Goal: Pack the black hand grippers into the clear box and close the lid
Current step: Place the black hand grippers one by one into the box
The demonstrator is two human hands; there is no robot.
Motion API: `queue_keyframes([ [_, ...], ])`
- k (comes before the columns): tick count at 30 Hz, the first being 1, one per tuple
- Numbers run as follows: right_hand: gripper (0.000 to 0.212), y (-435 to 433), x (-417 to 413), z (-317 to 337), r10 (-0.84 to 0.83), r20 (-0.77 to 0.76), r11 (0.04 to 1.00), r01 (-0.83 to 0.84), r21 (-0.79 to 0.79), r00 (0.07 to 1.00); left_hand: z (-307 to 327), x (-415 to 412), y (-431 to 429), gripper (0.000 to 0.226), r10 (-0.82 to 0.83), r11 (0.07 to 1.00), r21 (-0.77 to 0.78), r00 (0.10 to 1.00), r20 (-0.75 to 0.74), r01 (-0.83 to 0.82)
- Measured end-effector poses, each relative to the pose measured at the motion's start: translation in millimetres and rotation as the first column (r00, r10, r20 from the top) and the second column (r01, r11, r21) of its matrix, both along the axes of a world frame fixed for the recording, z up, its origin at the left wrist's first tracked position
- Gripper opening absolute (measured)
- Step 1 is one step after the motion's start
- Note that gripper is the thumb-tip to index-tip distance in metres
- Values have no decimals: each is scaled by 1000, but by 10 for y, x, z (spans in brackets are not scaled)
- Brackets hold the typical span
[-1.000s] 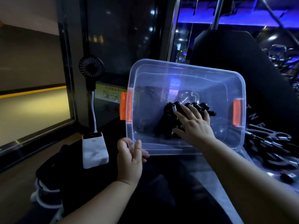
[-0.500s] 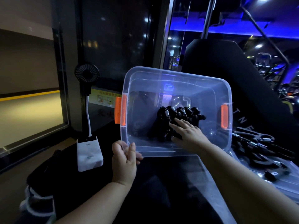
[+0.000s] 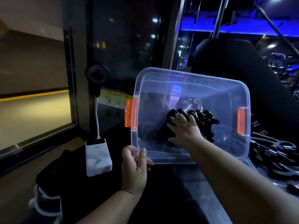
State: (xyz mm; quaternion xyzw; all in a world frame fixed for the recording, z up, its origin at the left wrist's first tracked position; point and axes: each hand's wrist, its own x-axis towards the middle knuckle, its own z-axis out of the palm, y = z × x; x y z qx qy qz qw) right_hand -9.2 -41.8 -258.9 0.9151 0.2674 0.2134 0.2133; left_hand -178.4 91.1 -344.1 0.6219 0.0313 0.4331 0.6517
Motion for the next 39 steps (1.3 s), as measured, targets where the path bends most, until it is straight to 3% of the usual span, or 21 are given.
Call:
queue_keyframes([
  [20, 77, -5, 117, -33, 57, 47, 997, -59, 39, 997, 10, -4, 2, 15, -3, 999, 37, 1000, 13, 2],
  [25, 78, -64, 47, 0, 32, 55, 994, -38, 105, 998, 16, -16, -3, 19, -6, 1000, 15, 1000, -5, 6],
  [28, 75, -229, -81, 44, -9, 87, 963, -15, 269, 996, 27, -7, -5, 17, -4, 1000, 13, 1000, -9, 4],
  [31, 64, -600, -243, 55, -64, 193, 862, -44, 505, 979, 30, 8, -11, 16, 2, 1000, 20, 1000, -7, -2],
  [34, 55, -1061, -344, -38, -220, 265, 644, -64, 762, 939, 38, 10, -19, 15, 7, 1000, 3, 1000, -20, -7],
  [36, 57, -1320, -389, -139, -365, 142, 432, 33, 901, 920, 52, 14, -29, 16, 17, 1000, -6, 1000, -24, -17],
  [39, 62, -1558, -391, -299, -439, -217, 135, 303, 943, 872, 87, 25, -40, 17, 27, 1000, 2, 999, -32, -27],
])
